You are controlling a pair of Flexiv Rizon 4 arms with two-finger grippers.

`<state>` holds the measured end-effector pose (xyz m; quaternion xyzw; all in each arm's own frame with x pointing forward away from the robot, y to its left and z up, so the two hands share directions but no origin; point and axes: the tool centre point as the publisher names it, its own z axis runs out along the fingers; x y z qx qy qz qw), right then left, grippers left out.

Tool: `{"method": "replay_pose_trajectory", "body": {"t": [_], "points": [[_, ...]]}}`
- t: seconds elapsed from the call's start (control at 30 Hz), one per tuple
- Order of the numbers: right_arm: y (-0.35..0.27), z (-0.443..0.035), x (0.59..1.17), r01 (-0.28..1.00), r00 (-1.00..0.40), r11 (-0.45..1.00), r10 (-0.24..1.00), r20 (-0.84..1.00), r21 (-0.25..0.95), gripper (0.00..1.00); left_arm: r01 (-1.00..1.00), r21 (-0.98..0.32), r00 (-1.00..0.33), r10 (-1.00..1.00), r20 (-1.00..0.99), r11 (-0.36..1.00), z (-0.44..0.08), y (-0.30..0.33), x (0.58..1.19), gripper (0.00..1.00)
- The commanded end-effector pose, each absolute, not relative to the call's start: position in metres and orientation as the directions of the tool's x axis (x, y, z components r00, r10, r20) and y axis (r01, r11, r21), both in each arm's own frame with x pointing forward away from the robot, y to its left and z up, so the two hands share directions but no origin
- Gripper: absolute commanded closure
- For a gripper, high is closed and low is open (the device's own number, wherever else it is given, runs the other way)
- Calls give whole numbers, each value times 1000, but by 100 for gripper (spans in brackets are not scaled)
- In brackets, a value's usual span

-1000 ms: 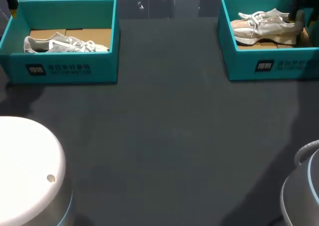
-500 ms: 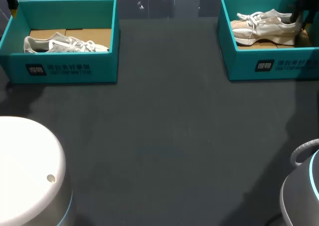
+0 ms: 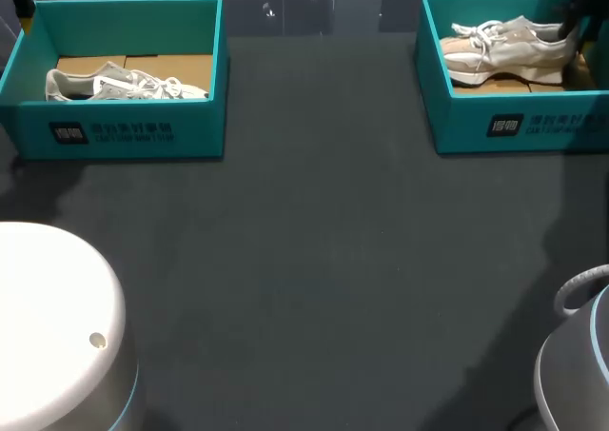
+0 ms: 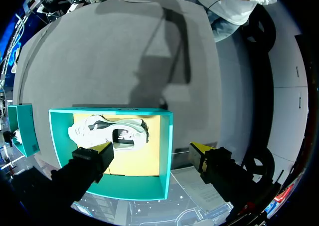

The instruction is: Take the shoe out of the shoebox, open the shoe tongue, remove and reinsert the insole, then place the shoe into the shoebox

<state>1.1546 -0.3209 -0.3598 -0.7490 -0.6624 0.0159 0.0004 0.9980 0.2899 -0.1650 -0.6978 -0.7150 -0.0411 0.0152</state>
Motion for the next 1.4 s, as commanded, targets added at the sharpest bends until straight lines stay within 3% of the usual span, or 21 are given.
{"method": "replay_pose_trajectory", "body": {"t": [0.03, 0.5, 1.4], "points": [[-324, -351, 1151, 992, 127, -127, 992, -23, -15, 100, 999, 37, -25, 996, 81, 22, -164, 290, 998, 0], [-334, -319, 1150, 992, 122, -122, 991, -62, 10, 100, 999, 37, -25, 996, 81, 22, -164, 290, 998, 0], [-327, -170, 1116, 988, 131, -108, 963, -237, 107, 100, 999, 37, -25, 996, 81, 22, -164, 290, 998, 0]]}}
